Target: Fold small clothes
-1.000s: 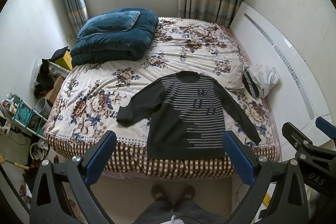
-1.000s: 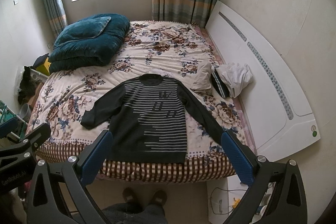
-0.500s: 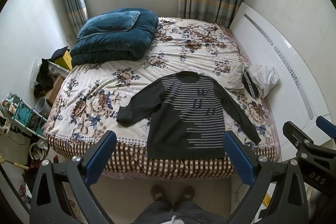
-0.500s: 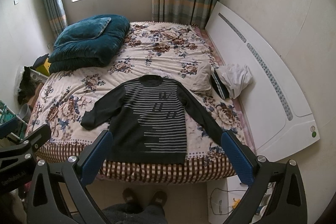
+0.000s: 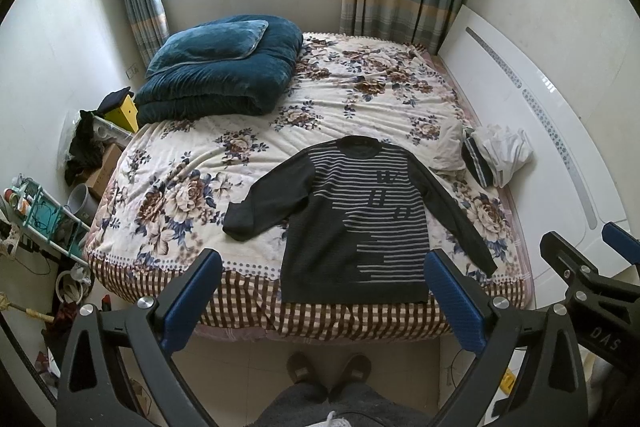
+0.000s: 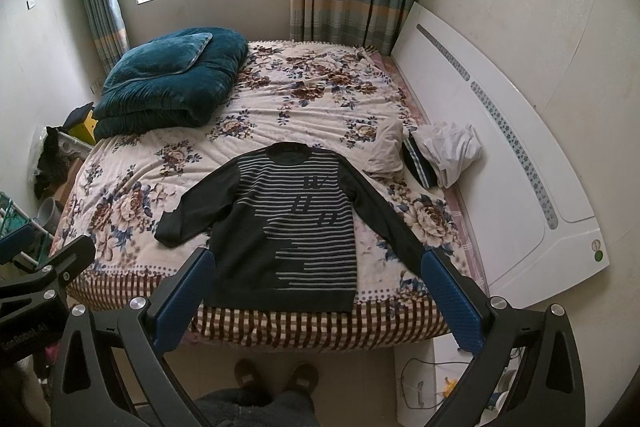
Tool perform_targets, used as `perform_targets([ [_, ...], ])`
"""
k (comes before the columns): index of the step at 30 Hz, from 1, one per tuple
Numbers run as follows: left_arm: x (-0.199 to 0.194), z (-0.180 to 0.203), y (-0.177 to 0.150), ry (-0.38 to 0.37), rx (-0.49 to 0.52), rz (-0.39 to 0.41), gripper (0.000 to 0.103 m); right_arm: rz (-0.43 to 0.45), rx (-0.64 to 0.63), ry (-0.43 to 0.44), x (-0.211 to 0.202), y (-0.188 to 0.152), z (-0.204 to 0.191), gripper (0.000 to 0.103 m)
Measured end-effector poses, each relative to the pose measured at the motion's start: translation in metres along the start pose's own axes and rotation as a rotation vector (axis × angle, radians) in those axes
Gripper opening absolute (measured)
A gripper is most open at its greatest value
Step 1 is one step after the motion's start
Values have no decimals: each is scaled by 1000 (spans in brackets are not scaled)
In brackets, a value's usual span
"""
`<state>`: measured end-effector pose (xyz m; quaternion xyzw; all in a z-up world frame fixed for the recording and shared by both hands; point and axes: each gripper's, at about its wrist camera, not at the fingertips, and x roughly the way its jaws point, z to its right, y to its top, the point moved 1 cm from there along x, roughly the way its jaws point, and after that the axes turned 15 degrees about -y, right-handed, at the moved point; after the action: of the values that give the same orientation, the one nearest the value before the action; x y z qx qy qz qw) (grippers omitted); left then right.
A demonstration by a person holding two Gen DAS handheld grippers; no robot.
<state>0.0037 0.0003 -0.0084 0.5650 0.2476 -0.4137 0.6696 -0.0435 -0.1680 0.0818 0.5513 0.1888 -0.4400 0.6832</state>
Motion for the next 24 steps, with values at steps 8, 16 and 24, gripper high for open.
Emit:
perform_targets([
  [8, -2, 4, 11, -1, -1, 0, 103, 0, 0, 0, 0, -1, 0, 103],
  [16, -2, 5, 13, -2, -1, 0, 103, 0, 0, 1, -3, 5, -2, 103],
  [24, -2, 4, 11, -2, 0, 1, 103, -2, 0, 1, -2, 5, -2, 103],
])
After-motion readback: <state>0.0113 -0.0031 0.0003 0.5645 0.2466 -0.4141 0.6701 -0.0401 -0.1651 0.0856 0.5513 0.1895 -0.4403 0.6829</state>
